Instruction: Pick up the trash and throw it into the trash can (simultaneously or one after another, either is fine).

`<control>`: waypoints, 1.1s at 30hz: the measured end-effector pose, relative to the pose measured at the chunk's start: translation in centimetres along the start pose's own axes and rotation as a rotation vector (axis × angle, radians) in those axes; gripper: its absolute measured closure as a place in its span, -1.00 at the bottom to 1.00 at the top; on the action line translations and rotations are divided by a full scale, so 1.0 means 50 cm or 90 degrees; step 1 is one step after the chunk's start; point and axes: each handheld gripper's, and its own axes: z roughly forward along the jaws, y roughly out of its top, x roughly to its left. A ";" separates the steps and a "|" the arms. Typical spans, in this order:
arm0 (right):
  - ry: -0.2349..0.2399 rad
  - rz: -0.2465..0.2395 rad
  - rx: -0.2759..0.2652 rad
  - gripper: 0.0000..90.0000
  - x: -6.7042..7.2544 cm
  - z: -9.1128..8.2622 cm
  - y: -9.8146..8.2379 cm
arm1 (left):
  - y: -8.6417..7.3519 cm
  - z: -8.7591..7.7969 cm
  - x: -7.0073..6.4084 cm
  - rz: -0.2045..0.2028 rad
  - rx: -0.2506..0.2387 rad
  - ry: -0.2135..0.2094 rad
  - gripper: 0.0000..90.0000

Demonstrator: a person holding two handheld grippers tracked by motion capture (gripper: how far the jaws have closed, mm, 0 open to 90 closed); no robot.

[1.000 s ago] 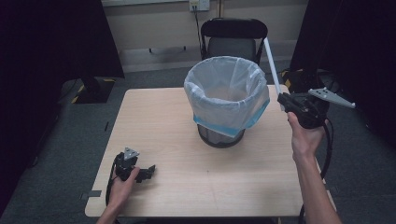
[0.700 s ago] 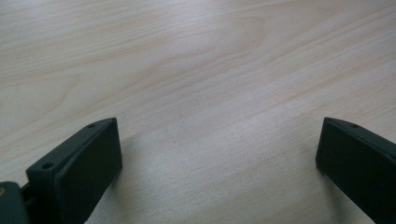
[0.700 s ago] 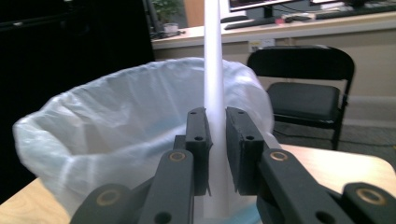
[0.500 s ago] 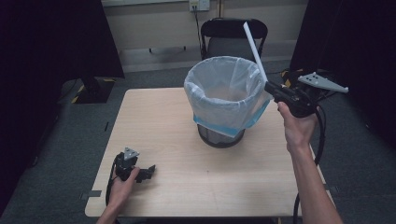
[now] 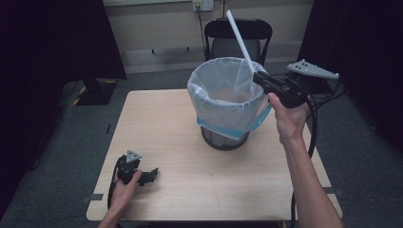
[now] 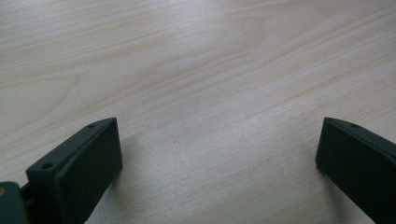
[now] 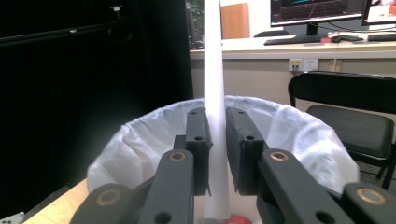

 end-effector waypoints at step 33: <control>0.059 -0.009 0.094 0.01 0.025 0.108 0.014 | 0.000 0.000 0.000 0.000 0.000 0.000 -1.00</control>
